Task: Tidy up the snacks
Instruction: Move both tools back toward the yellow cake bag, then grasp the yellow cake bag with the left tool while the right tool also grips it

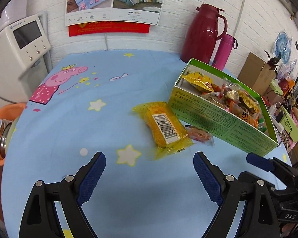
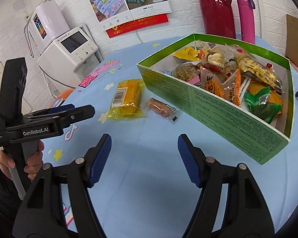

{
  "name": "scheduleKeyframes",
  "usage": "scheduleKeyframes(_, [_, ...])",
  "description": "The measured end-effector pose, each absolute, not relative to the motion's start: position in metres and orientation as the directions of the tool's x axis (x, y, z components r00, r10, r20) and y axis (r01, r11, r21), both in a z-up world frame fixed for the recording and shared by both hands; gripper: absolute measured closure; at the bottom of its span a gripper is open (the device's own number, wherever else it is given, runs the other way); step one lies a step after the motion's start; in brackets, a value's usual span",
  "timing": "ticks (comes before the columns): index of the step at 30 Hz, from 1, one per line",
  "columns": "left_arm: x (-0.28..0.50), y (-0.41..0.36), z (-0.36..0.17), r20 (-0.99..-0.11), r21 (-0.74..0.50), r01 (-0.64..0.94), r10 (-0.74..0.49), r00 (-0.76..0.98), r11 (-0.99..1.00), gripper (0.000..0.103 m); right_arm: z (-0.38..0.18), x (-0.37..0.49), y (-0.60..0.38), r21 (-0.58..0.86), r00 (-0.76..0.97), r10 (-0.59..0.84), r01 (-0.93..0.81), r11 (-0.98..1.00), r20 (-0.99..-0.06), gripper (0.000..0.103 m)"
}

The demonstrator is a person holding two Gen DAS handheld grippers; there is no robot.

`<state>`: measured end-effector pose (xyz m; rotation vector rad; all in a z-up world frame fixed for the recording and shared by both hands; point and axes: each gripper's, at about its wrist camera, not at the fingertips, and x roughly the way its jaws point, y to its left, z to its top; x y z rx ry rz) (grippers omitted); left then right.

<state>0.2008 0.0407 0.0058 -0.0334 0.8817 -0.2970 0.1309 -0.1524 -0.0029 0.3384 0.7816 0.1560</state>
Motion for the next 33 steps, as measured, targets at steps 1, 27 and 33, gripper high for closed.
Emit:
scheduleKeyframes(1, [0.207,0.039,0.006,-0.754,-0.163,0.246,-0.281,0.594,0.955,0.012,-0.004,0.135,-0.151,0.36,0.698,0.268,-0.016,0.933,-0.664,0.032])
scheduleKeyframes(27, [0.266,0.031,-0.04,-0.767,-0.408,0.318,-0.51,0.389,0.856,0.055,-0.049,0.233,-0.124,0.429,0.602,0.43,-0.156,0.89,-0.673,0.055])
scheduleKeyframes(33, [0.243,0.024,-0.036,-0.77,-0.4,0.318,-0.503,0.392,0.86,0.057,-0.045,0.213,-0.122,0.436,0.602,0.43,-0.148,0.888,-0.672,0.06])
